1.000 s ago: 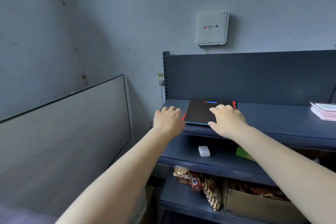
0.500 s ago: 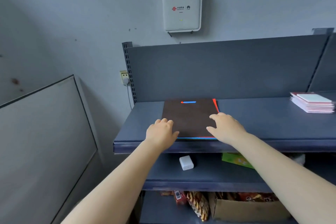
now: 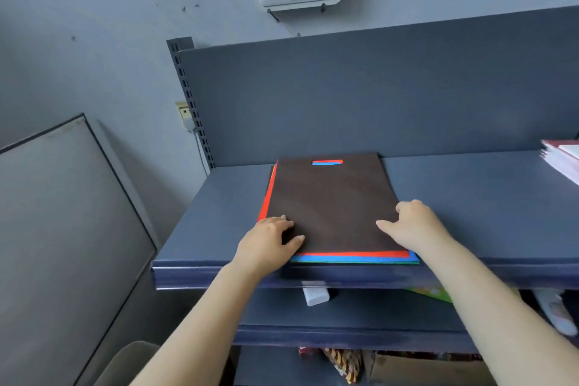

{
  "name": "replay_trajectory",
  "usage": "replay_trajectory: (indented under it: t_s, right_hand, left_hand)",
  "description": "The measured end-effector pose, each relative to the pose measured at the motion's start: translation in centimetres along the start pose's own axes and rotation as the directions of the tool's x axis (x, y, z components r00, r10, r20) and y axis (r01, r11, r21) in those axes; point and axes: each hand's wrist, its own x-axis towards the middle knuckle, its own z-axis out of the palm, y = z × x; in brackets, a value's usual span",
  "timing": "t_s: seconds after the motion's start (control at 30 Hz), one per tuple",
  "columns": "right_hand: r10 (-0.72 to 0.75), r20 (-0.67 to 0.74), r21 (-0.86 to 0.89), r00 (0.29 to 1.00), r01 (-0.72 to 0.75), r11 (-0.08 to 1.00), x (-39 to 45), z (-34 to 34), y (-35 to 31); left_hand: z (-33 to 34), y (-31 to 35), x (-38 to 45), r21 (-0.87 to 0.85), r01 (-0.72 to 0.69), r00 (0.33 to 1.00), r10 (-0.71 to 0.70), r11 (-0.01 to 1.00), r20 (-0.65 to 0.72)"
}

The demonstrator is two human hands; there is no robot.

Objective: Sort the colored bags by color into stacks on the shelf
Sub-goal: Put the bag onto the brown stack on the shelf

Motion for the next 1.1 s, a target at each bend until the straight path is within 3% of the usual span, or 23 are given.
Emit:
replay_trajectory:
  t_s: [0.13,0.23,0.4,0.53,0.63,0.7,0.9,1.0,1.1]
  right_hand:
    - [0.085,0.018,0.054,0.996,-0.086,0.995,0.7,-0.2,1.1]
    - [0.086,-0.009,0.206,0.996,-0.083,0.975,1.0,-0.2,1.8]
    - [0.008,-0.194,0.424,0.981,0.077,0.902,0.9,0.4,2.9]
    - [0.037,-0.296,0.491,0.955,0.119,0.863,0.9,0.5,3.5]
    - [0.06,-0.292,0.577,0.955,0.125,0.807,1.5,0.4,4.3]
    - [0.064,-0.288,0.606,0.956,0.131,0.784,1.6,0.6,4.7]
    - [0.118,-0.33,0.673,0.936,0.146,0.725,0.8,1.0,5.3]
    - [0.168,-0.34,0.737,0.925,0.151,0.659,0.4,0.8,5.4]
    - [0.189,-0.324,0.798,0.927,0.161,0.58,-0.3,0.8,5.0]
  left_hand:
    - [0.9,0.5,0.3,-0.019,-0.041,0.999,0.04,0.999,-0.019]
    - [1.1,0.9,0.6,0.009,-0.075,0.997,0.075,0.997,-0.013]
    - [1.0,0.9,0.8,0.019,-0.109,0.994,0.109,0.994,-0.012]
    - [0.5,0.2,0.8,-0.005,0.113,0.986,-0.113,0.994,-0.125]
    - [0.1,-0.7,1.0,0.085,0.327,0.936,-0.311,0.941,-0.163]
    - [-0.1,-1.1,1.2,0.047,0.385,0.914,-0.374,0.922,-0.159]
    - [-0.7,-1.0,1.7,-0.277,0.44,0.87,-0.482,0.854,-0.106]
    - [-1.4,-0.8,1.7,-0.292,0.419,0.872,-0.471,0.86,-0.135]
    - [-2.3,-0.9,0.9,-0.319,0.342,0.868,-0.427,0.884,-0.253]
